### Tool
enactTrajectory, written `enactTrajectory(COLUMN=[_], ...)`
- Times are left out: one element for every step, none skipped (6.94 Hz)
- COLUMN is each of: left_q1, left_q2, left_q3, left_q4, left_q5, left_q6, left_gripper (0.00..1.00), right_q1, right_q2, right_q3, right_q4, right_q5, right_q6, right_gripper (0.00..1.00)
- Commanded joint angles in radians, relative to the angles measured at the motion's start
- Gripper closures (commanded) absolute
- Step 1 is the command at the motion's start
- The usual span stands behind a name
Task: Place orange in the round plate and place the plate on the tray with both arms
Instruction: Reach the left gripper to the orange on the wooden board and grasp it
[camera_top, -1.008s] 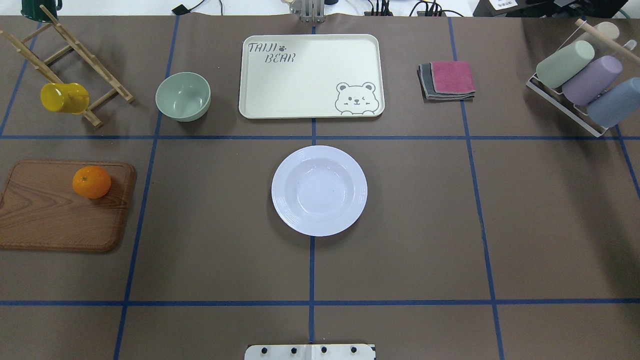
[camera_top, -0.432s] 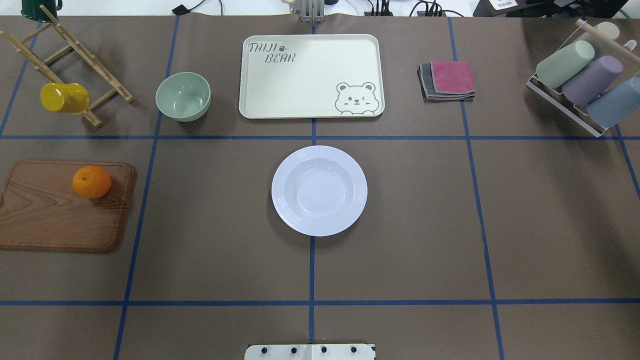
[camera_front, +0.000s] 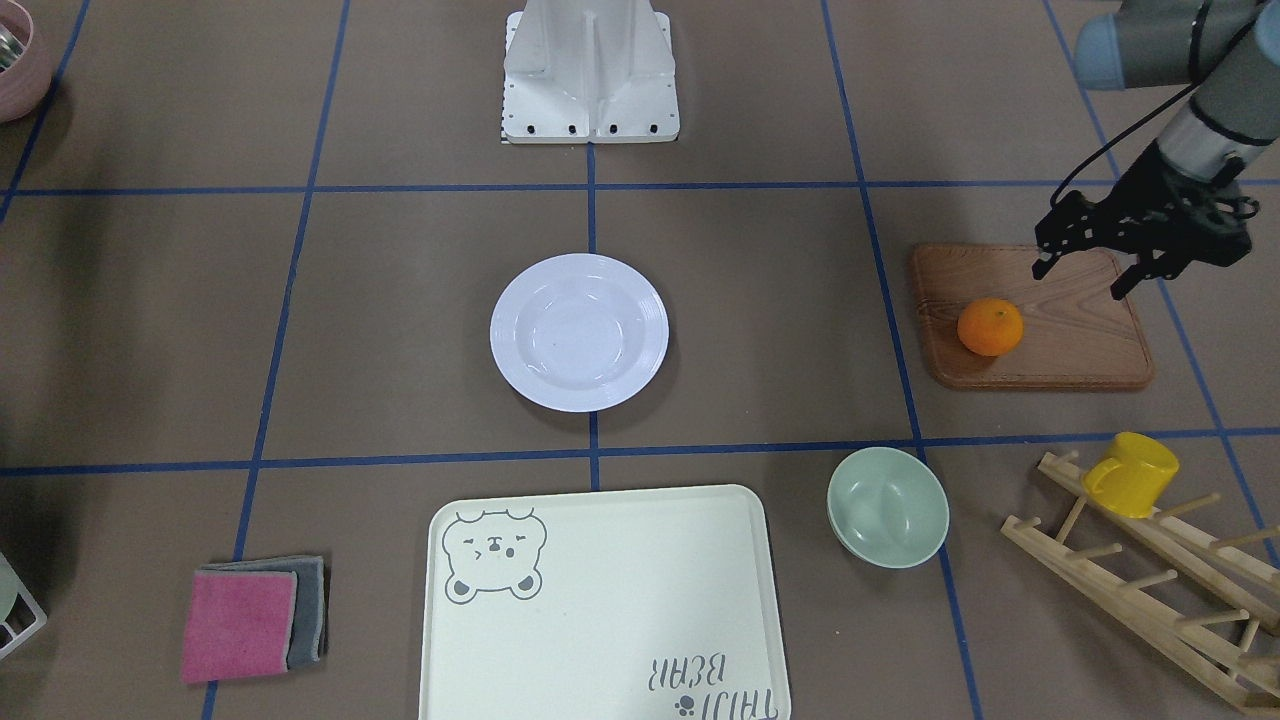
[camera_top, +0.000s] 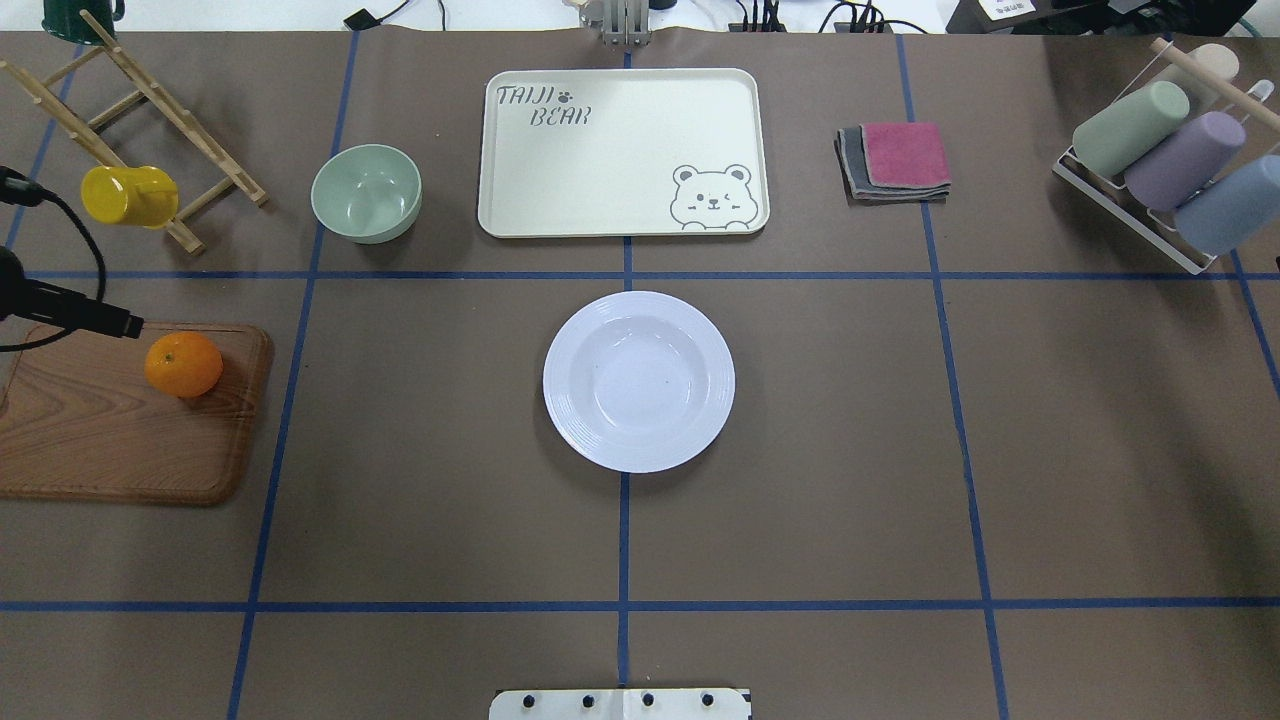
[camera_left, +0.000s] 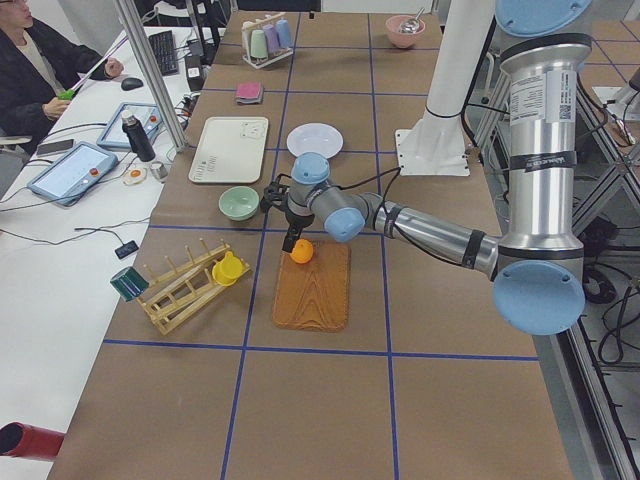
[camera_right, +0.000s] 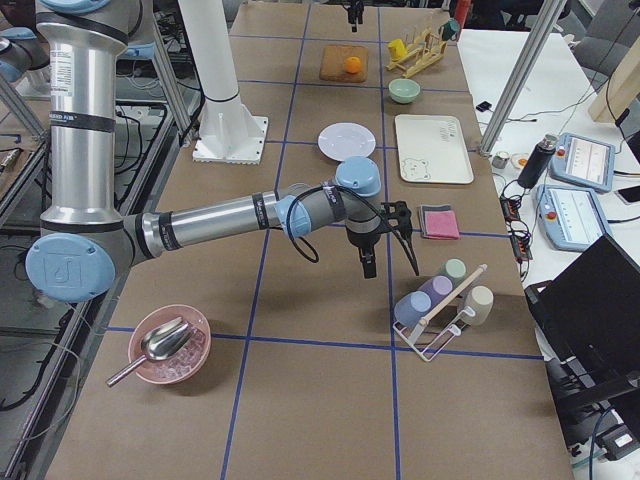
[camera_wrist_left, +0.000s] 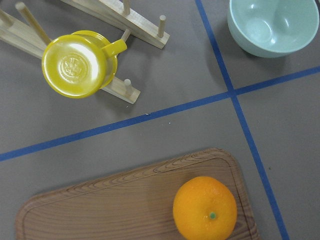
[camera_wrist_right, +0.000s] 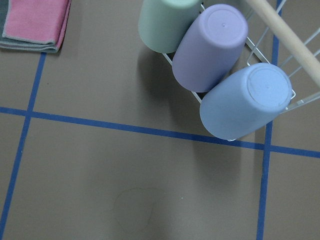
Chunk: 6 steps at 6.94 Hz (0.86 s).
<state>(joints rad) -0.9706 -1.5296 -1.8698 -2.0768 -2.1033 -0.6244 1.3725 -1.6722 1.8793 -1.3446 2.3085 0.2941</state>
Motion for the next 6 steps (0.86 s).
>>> enactTrajectory(left_q1=[0.095,0.098,0.099,0.102,0.119,0.125], left_q2=[-0.079,-0.08,-0.08,-0.08,-0.078,-0.075], left_q3=[0.104,0.142,0.171,0.179,0.187,0.189], left_q4=[-0.012,-0.066,-0.092,-0.092,-0.094,-0.1], left_q5=[0.066,0.069,0.069,0.071,0.075,0.074], left_q6=[-0.023,-0.021,-0.021,-0.021,-0.021,-0.023], left_gripper=[0.01,0.02,0.02,0.02,0.02,0.02], right_q1=[-0.001,-0.001,-0.001,-0.001,-0.001,-0.001], right_q2=[-0.017,-0.017,-0.017,-0.017,-0.017,-0.015], right_q3=[-0.002,-0.002,-0.003,-0.003,-0.003,-0.005], right_q4=[0.025,0.025,0.025,0.025,0.025,0.025], right_q5=[-0.001,-0.001,-0.001,-0.001,-0.001,-0.003], right_q6=[-0.001,0.002,0.002,0.002,0.002,0.002], right_gripper=[0.0,0.0,0.0,0.0,0.0,0.0])
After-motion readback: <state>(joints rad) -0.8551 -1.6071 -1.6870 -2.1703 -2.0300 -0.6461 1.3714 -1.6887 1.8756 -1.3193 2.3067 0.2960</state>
